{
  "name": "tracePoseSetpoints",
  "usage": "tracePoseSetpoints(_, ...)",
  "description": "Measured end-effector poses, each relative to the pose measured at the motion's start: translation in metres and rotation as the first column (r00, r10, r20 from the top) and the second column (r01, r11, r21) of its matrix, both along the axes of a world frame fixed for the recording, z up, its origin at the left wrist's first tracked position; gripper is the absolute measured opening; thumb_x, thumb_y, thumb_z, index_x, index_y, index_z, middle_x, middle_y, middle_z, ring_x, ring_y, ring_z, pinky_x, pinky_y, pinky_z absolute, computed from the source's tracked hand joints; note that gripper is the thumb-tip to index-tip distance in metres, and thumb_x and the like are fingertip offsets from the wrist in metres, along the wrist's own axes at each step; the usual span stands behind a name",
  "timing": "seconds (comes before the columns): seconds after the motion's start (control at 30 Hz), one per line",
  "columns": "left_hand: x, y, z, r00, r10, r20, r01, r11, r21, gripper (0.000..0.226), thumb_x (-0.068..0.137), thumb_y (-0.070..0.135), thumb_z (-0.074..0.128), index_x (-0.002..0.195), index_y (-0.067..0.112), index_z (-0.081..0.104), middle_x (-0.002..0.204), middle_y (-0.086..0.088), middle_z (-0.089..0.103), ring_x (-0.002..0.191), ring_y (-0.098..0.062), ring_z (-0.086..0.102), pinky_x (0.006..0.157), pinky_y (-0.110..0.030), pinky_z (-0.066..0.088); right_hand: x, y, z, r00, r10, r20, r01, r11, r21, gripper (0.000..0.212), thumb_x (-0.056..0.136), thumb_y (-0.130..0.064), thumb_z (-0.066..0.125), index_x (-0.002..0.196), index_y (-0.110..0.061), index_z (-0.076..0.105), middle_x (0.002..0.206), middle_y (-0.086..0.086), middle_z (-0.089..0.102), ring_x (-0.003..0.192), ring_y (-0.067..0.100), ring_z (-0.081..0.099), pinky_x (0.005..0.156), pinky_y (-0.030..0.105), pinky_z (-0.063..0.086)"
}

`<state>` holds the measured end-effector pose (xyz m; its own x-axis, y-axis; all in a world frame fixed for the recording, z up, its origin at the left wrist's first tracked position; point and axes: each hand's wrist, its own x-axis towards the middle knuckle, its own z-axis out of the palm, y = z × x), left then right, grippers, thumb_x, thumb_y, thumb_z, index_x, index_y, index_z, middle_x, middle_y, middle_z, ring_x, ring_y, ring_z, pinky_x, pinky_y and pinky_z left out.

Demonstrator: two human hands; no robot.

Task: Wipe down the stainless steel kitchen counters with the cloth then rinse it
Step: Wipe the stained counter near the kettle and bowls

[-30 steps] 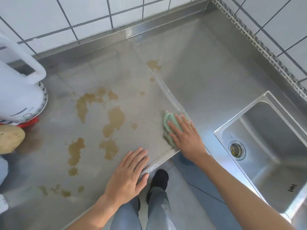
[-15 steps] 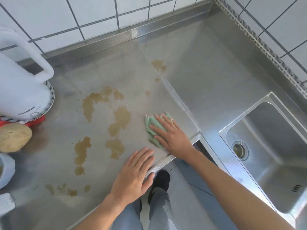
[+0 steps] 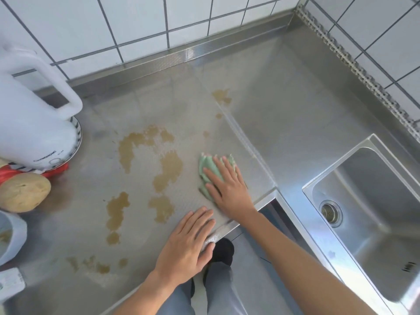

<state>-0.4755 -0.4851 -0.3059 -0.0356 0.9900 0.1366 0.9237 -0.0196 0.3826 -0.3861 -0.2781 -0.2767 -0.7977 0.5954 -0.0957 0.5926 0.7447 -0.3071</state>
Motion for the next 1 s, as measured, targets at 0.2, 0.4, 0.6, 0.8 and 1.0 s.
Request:
tracePoseSetpoints(0.2,-0.001,0.003,0.003,0.999,-0.001,0.037,0.000,1.000,0.008,0.045,0.106,0.038,0.055,0.141,0.010,0.061,0.161,-0.004,0.048,0.158,-0.021,0.033,0.130,-0.041,0.027,0.109,0.056,0.011,0.996,-0.023,0.087,0.024,1.000,-0.010,0.052,0.109,-0.049,0.024,0.154,-0.031,0.042,0.169,0.002,0.022,0.158,0.026,0.011,0.123,0.056,0.024)
tracePoseSetpoints(0.4,0.000,0.055,0.012,0.997,0.074,0.036,-0.073,0.997,-0.023,0.038,0.108,0.031,0.052,0.138,0.011,0.061,0.158,-0.002,0.049,0.155,-0.019,0.038,0.126,-0.033,0.030,0.034,0.110,0.008,0.845,-0.532,0.058,0.535,0.844,-0.038,0.050,0.109,-0.040,0.027,0.156,-0.026,0.039,0.170,0.008,0.015,0.158,0.031,0.001,0.127,0.053,0.001)
tracePoseSetpoints(0.6,-0.007,0.138,0.014,0.977,0.211,0.012,-0.211,0.978,-0.007,0.037,0.104,0.021,0.055,0.137,0.007,0.065,0.154,-0.006,0.056,0.151,-0.022,0.045,0.122,-0.038,0.038,0.043,0.090,-0.002,0.999,0.025,0.031,-0.028,0.996,0.083,0.049,0.109,-0.044,0.033,0.152,-0.025,0.045,0.167,0.007,0.028,0.157,0.029,0.015,0.126,0.053,0.016)
tracePoseSetpoints(0.8,-0.015,0.183,0.005,0.982,0.190,-0.016,-0.190,0.980,-0.053,0.053,0.108,0.034,0.050,0.153,0.006,0.050,0.166,-0.006,0.042,0.159,-0.022,0.031,0.128,-0.042,0.032,0.098,0.189,0.005,0.985,-0.134,0.113,0.122,0.987,0.108,0.049,0.105,-0.039,0.035,0.145,-0.020,0.056,0.158,0.015,0.043,0.148,0.038,0.036,0.115,0.060,0.036)
tracePoseSetpoints(1.0,-0.014,0.180,-0.004,0.978,0.206,-0.016,-0.207,0.976,-0.067,0.053,0.106,0.036,0.051,0.152,0.010,0.052,0.168,-0.001,0.039,0.161,-0.018,0.025,0.127,-0.042,0.033,-0.009,0.250,-0.001,0.909,-0.414,0.046,0.414,0.910,0.002,0.049,0.110,-0.037,0.031,0.156,-0.024,0.038,0.169,0.009,0.018,0.158,0.030,0.005,0.127,0.053,0.000)
